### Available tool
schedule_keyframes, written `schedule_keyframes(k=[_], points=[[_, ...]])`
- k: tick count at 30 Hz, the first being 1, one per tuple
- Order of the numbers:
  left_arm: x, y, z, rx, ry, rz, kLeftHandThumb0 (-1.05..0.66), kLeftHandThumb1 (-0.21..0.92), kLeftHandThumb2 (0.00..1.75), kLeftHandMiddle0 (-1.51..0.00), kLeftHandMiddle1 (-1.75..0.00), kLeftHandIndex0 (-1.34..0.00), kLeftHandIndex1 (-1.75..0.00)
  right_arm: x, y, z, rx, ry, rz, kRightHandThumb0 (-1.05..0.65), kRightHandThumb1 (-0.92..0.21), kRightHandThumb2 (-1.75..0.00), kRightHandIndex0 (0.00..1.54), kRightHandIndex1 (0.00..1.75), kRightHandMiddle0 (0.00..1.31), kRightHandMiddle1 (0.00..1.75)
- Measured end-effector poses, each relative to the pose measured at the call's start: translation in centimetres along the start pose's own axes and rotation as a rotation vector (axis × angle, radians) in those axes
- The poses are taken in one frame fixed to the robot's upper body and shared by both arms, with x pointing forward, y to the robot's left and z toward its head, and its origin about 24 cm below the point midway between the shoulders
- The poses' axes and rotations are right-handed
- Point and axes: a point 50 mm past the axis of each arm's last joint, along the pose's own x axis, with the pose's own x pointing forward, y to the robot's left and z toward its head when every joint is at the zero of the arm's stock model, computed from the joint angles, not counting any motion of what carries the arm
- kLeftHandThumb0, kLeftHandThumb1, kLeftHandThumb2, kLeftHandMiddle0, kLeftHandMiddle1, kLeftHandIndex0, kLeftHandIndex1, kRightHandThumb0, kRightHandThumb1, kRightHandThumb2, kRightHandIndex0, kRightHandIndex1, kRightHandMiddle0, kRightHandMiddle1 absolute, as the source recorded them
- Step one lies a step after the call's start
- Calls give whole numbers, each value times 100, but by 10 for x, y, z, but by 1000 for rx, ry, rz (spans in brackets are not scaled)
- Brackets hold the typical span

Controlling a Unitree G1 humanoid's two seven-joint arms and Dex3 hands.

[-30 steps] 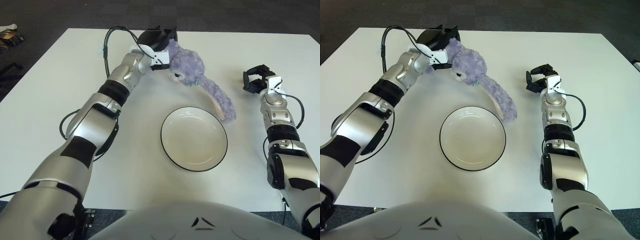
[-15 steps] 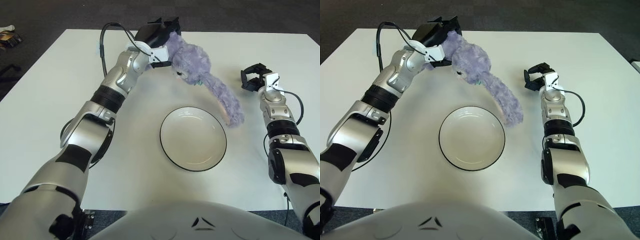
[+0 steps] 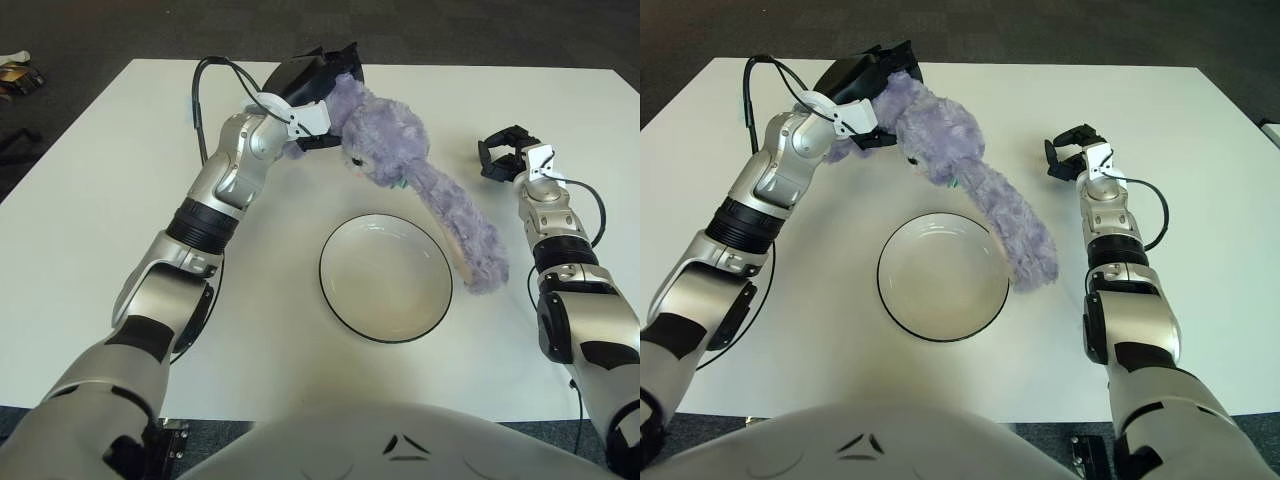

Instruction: Put the doll into the plate.

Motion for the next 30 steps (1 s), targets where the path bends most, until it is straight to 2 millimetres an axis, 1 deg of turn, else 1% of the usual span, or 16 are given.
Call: schedule_keyframes(k=[7, 12, 19, 23, 30], points=[[-14, -5, 2, -38, 28, -10, 0, 12, 153, -78, -175, -55, -166, 1, 0, 0, -6, 1, 3, -1, -55, -105, 34, 175, 32, 175], [-24, -10, 7, -53, 16, -16, 0, 13, 149, -76, -175, -58, -160, 1, 0, -1, -16, -10, 5, -1, -54, -107, 35, 175, 33, 175], [-36, -11, 13, -75, -12, -23, 0, 13, 147, -75, -175, -61, -156, 0, 1, -2, -43, -24, 12, -1, -52, -108, 36, 175, 34, 175], [-43, -12, 16, -100, -21, -29, -1, 17, 142, -73, -175, -61, -152, 0, 1, -1, -54, -32, 16, -1, -52, -108, 36, 175, 34, 175], [-58, -23, 16, -162, -13, -85, -1, 20, 138, -70, -175, -62, -149, 0, 1, -2, -67, -40, 23, -1, -53, -107, 35, 175, 33, 175]])
